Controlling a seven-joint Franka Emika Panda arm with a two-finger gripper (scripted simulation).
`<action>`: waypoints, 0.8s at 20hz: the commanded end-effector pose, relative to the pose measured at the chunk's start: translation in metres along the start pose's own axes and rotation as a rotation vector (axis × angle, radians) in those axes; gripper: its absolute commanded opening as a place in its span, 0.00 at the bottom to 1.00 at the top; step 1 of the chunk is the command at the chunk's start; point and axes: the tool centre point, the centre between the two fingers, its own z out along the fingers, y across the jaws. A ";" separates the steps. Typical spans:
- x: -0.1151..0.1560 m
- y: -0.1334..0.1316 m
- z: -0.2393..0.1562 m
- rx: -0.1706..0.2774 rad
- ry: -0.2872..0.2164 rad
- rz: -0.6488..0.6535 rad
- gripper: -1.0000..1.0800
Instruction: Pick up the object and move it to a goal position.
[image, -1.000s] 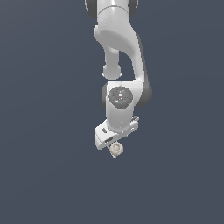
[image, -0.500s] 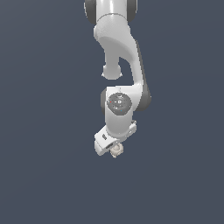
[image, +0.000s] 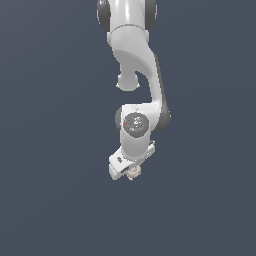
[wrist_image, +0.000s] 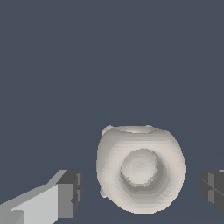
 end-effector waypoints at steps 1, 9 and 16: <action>-0.001 -0.001 0.015 0.001 -0.001 -0.002 0.96; 0.001 0.000 0.027 0.001 -0.001 -0.003 0.96; 0.001 0.000 0.027 0.001 -0.001 -0.003 0.00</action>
